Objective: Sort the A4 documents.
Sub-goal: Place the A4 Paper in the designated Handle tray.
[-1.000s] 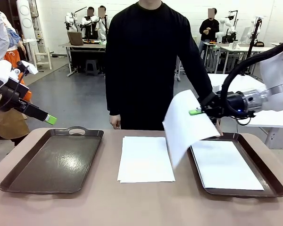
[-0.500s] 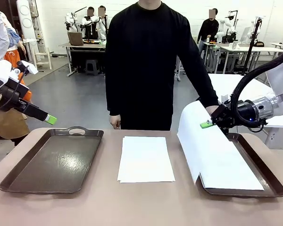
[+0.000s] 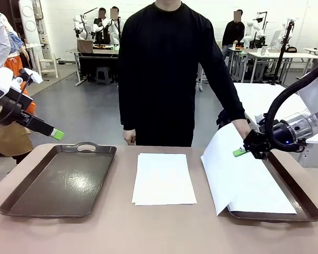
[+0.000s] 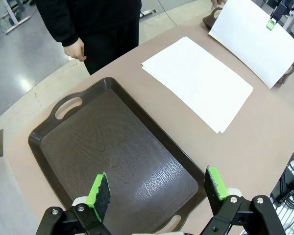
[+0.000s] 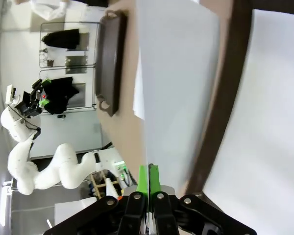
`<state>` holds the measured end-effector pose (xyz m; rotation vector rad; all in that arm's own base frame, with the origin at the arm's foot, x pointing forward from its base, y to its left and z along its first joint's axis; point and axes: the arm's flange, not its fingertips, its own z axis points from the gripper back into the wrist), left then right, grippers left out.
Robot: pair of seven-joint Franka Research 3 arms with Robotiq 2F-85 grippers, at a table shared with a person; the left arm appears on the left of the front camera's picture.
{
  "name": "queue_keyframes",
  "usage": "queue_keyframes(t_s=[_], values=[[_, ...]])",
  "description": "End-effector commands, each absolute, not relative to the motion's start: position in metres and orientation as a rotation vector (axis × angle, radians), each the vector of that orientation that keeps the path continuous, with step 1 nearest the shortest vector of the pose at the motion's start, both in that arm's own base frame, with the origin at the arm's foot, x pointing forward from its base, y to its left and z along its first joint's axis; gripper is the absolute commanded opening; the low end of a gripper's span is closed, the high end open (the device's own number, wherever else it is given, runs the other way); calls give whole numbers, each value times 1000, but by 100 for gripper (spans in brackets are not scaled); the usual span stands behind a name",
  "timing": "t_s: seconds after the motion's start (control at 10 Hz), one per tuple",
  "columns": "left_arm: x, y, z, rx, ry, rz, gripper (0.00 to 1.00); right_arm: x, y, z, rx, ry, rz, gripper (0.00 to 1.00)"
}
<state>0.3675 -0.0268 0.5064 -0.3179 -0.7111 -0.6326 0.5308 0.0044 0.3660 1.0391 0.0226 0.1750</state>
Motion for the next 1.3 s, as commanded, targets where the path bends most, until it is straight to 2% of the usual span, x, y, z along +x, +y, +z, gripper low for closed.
queue_keyframes(t_s=[0.0,0.4,1.2], values=[[368,-26,506,-321,-712,-631,100,530,-14,369,926,25,182,1],[368,-26,506,-321,-712,-631,100,537,-43,370,795,27,167,1],[368,-26,506,-321,-712,-631,100,540,-80,348,721,28,79,1]])
